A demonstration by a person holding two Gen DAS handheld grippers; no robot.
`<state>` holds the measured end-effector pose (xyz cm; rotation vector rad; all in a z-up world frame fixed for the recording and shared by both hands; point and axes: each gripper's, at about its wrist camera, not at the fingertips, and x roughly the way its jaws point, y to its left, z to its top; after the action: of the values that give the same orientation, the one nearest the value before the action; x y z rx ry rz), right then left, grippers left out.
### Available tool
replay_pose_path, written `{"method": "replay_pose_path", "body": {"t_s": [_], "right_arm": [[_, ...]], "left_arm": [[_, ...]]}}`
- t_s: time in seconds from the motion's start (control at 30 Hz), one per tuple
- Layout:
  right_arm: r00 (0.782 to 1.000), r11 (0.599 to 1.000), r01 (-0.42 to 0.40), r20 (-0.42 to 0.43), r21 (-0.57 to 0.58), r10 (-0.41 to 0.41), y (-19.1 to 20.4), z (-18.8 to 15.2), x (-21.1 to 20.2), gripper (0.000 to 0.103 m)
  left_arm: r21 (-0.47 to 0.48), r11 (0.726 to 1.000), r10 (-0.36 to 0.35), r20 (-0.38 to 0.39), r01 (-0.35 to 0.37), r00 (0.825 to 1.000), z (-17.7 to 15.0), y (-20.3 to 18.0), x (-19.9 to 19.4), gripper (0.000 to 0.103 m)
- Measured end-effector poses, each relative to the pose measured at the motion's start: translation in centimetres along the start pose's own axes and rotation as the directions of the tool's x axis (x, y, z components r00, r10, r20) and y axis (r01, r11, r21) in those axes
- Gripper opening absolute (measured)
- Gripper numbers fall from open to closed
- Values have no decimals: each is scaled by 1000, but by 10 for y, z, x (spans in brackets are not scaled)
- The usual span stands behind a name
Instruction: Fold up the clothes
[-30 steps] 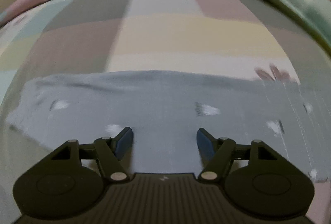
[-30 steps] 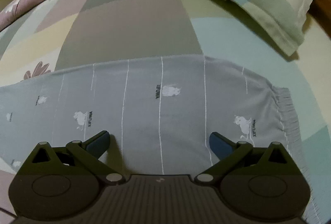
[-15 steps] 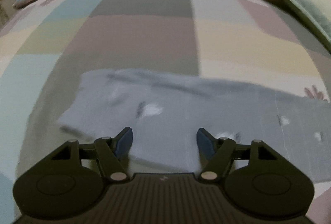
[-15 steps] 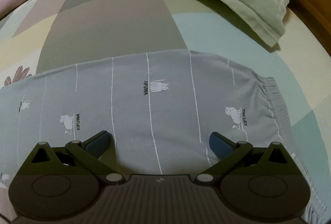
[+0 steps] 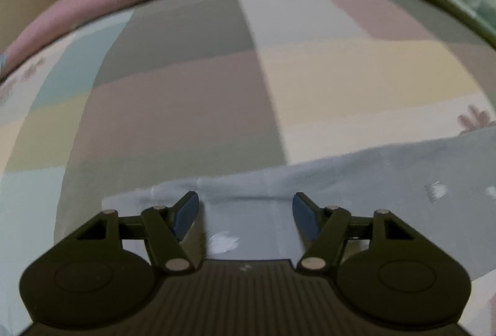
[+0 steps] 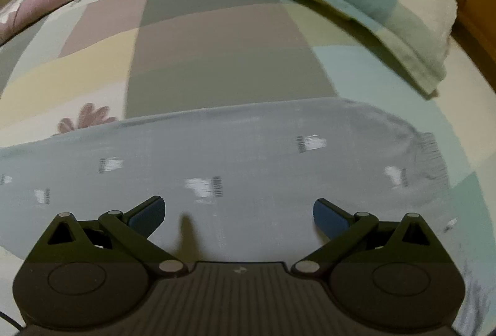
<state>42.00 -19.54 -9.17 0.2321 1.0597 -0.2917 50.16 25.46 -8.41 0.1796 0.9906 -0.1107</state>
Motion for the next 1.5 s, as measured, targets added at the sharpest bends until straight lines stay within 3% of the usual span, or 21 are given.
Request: {"method": "replay_pose_path", "body": {"t_s": [0.13,0.2,0.27,0.4,0.5,0.6,0.73,0.77,0.87,1.07,1.27,1.37,1.5], "right_arm": [[1000,998,-21,-11,57,22,9,-2,6,103],[999,996,-25,-19,81,27,14,-5,5,103],[999,997,-25,-20,73,26,19,-6,6,103],[999,998,-34,-40,48,36,27,-9,13,103],[997,998,-49,-65,25,51,29,-12,20,103],[995,997,-72,-76,-13,71,23,-13,19,103],[996,997,-62,-74,-45,59,-7,-12,6,103],[996,998,-54,-73,-42,51,-18,-12,3,103],[997,999,-32,-74,-37,30,-49,-15,-9,103],[996,998,2,-94,-60,-7,-97,-36,-19,103],[994,1000,-17,-112,-17,15,-134,-58,-5,103],[999,1000,-12,-52,-28,11,-147,-53,3,103],[993,999,-40,-110,-10,38,-155,-37,4,103]], "left_arm": [[-81,997,17,-13,-18,1000,-7,30,-2,73],[-97,995,33,-24,-35,999,-4,33,-8,65],[-82,996,32,-3,-33,999,-2,25,-18,65],[-34,998,-52,47,53,998,-9,-8,-33,69],[-2,997,-73,15,73,997,-19,-31,-25,70],[-12,1000,-20,-2,20,1000,-30,-35,-18,78],[-77,995,63,-50,-66,997,-28,-31,-27,77],[-72,994,76,-52,-80,996,-28,-35,-32,72],[-60,996,57,-37,-59,998,-31,-51,-52,74],[15,998,-64,-5,64,998,-38,-131,-76,74],[156,970,-194,35,187,980,-40,-232,-96,76],[213,953,-229,54,213,972,-39,-268,-103,76],[245,941,-255,52,235,965,-36,-295,-112,76]]}}
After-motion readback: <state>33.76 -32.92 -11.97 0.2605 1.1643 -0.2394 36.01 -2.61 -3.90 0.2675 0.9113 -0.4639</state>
